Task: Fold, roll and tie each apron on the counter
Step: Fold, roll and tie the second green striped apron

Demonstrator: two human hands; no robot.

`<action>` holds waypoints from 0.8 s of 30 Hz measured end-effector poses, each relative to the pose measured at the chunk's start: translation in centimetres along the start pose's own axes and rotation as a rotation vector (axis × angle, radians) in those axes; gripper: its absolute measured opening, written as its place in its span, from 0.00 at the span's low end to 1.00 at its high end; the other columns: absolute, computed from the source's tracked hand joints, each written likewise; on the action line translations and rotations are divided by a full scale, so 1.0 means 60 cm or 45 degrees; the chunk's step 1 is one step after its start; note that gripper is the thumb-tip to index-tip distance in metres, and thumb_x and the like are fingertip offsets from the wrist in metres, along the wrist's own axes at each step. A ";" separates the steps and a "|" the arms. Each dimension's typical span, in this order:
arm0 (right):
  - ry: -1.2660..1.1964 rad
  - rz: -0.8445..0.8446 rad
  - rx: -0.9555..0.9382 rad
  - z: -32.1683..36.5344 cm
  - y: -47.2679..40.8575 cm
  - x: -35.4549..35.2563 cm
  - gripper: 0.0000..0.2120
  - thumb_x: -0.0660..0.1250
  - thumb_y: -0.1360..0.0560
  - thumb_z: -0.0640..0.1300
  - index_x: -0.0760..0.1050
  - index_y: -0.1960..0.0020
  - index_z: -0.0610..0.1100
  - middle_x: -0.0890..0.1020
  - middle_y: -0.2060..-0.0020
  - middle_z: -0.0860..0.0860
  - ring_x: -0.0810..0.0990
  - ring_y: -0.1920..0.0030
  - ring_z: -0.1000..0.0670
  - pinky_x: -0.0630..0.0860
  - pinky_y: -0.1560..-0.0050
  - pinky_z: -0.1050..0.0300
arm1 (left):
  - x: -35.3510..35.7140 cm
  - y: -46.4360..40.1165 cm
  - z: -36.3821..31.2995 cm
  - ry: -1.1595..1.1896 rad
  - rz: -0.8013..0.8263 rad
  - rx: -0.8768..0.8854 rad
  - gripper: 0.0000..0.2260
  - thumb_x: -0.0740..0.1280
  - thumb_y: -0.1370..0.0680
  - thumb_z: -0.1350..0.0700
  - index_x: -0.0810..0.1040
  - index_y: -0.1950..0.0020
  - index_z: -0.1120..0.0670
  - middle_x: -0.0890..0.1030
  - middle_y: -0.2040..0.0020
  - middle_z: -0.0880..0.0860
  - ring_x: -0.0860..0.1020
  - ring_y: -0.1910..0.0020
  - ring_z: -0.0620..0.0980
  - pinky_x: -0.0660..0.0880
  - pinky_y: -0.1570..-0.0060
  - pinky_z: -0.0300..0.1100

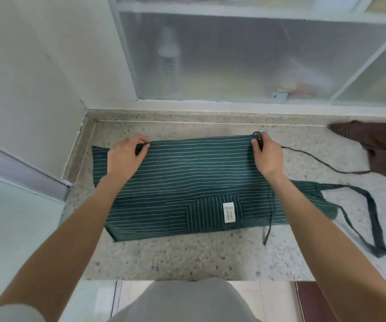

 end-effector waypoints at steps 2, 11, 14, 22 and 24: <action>0.019 0.058 0.062 0.006 -0.049 0.030 0.12 0.56 0.19 0.44 0.70 0.43 0.36 0.80 0.54 0.37 0.78 0.56 0.38 0.66 0.62 0.54 | 0.035 -0.044 0.027 0.017 0.067 -0.029 0.09 0.64 0.22 0.50 0.77 0.48 0.53 0.82 0.58 0.56 0.79 0.61 0.56 0.72 0.68 0.44; 0.262 0.331 0.247 -0.042 -0.148 0.149 0.13 0.57 0.19 0.45 0.67 0.38 0.40 0.80 0.51 0.38 0.78 0.54 0.38 0.74 0.62 0.49 | 0.188 -0.112 0.101 -0.051 0.508 -0.089 0.10 0.59 0.20 0.51 0.78 0.44 0.52 0.82 0.51 0.54 0.78 0.54 0.54 0.75 0.61 0.45; 0.222 0.440 0.257 -0.059 -0.171 0.174 0.16 0.62 0.22 0.47 0.66 0.36 0.43 0.80 0.47 0.41 0.79 0.50 0.40 0.77 0.55 0.49 | 0.211 -0.118 0.111 0.001 0.536 -0.105 0.10 0.61 0.20 0.53 0.78 0.44 0.54 0.81 0.48 0.54 0.78 0.50 0.55 0.74 0.56 0.46; 0.237 0.731 0.169 -0.075 -0.204 0.217 0.21 0.67 0.25 0.45 0.67 0.34 0.45 0.77 0.40 0.42 0.76 0.43 0.41 0.73 0.47 0.51 | 0.239 -0.115 0.124 0.079 0.531 -0.059 0.06 0.67 0.24 0.57 0.78 0.49 0.56 0.77 0.47 0.55 0.73 0.46 0.57 0.76 0.54 0.51; 0.382 0.760 0.087 -0.073 -0.212 0.224 0.18 0.68 0.26 0.45 0.70 0.38 0.44 0.76 0.42 0.41 0.74 0.43 0.41 0.73 0.47 0.50 | 0.242 -0.119 0.125 0.068 0.541 -0.044 0.06 0.68 0.24 0.57 0.77 0.49 0.56 0.76 0.47 0.55 0.72 0.46 0.57 0.75 0.54 0.51</action>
Point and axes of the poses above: each hand's wrist, its own y-axis away from the middle knuckle, its own x-axis out of the palm, z = x × y, the point moved 2 cm from there along -y, towards the middle knuckle
